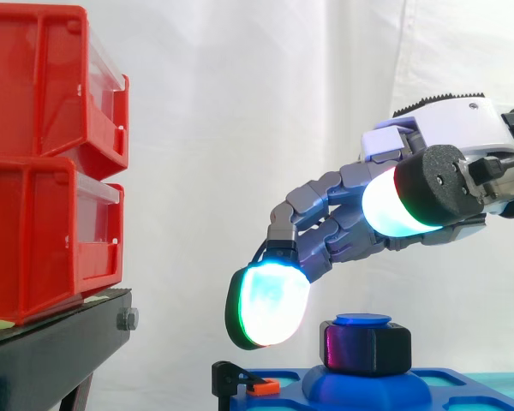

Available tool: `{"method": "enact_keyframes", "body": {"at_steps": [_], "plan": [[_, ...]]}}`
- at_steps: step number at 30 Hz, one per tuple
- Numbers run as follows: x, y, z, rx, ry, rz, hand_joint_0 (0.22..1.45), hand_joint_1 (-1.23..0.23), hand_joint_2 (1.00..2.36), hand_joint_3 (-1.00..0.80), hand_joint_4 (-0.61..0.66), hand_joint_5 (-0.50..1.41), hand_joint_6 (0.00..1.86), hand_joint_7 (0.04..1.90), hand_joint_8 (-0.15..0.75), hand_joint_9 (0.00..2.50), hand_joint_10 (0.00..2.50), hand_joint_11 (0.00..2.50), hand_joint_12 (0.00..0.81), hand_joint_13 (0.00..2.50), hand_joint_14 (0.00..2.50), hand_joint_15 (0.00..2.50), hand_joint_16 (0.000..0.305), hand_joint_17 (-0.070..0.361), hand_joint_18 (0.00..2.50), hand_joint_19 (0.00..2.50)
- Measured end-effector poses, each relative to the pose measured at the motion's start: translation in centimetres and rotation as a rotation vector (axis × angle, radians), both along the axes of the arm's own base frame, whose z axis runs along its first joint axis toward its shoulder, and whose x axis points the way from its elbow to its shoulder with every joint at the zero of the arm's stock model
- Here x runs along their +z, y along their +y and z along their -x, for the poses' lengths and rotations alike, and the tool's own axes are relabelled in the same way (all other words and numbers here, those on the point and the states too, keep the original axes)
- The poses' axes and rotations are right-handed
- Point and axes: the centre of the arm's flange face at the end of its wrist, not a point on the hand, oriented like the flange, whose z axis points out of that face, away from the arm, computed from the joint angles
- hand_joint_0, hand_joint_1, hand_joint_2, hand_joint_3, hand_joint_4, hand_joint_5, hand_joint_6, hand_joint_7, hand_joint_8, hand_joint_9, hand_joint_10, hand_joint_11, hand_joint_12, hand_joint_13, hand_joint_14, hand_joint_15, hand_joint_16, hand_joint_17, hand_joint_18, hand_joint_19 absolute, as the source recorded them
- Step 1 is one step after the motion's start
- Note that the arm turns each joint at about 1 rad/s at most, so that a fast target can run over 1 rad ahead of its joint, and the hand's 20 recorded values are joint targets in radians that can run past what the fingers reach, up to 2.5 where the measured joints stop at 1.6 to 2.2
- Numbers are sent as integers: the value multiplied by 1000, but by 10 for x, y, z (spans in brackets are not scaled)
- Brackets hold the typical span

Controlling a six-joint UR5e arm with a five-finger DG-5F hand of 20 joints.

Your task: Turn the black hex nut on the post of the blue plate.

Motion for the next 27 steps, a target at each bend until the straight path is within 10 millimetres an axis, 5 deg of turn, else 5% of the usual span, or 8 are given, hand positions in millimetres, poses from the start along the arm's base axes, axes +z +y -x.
{"method": "enact_keyframes", "body": {"at_steps": [27], "plan": [[-5,-12,7,-6,48,4,493,-341,1000,-500,223,-184,503,878,281,393,0,53,378,250,0,0,53,120,20,68]]}}
